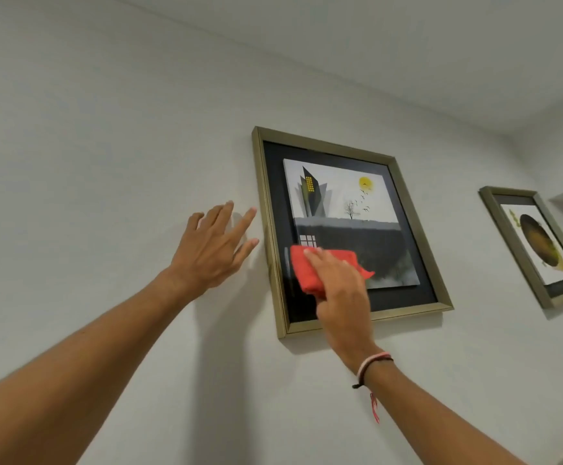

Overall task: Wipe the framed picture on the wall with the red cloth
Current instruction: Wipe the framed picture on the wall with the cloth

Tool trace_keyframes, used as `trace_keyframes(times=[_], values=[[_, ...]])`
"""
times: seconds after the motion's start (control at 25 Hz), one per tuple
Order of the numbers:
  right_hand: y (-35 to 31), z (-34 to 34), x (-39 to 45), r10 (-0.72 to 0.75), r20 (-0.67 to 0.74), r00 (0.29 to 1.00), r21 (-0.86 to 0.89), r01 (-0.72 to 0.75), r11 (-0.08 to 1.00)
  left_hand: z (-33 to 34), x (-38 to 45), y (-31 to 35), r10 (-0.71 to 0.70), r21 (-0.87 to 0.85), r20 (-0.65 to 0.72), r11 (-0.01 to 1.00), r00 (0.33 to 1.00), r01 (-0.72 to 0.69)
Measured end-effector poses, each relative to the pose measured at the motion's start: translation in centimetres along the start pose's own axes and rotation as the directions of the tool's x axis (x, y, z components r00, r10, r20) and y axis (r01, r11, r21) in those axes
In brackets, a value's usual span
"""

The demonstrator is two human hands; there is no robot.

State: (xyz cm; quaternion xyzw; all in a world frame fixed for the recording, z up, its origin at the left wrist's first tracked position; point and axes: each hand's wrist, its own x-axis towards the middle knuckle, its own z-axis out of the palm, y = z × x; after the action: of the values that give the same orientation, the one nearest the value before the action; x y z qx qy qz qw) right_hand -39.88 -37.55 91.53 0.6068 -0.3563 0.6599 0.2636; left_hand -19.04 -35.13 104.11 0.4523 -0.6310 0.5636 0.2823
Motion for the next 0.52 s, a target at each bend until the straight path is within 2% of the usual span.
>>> trace_keyframes(times=[0.04,0.12,0.2,0.36,0.52], values=[[0.4,1.1,-0.4,-0.060,0.086,0.994,-0.002,0.061,0.998,0.9,0.4,0.0,0.027,0.063,0.003,0.998,1.000,-0.027],[1.5,3.4,-2.1,-0.143,0.155,0.978,0.004,0.144,0.990,2.8,0.9,0.1,0.056,0.145,-0.024,0.988,0.998,-0.052],[2.6,4.6,-3.2,-0.173,0.178,0.969,-0.061,0.187,0.981,3.8,1.4,0.0,0.043,0.106,-0.083,0.994,0.996,-0.034],[2.5,4.5,-3.4,-0.140,0.295,0.945,-0.179,0.199,0.963,4.6,3.0,-0.3,0.064,0.084,-0.137,0.995,0.989,-0.053],[1.9,4.6,-3.1,-0.103,0.317,0.943,-0.228,0.181,0.957,4.8,5.3,-0.8,0.060,0.109,-0.177,0.993,0.982,-0.041]])
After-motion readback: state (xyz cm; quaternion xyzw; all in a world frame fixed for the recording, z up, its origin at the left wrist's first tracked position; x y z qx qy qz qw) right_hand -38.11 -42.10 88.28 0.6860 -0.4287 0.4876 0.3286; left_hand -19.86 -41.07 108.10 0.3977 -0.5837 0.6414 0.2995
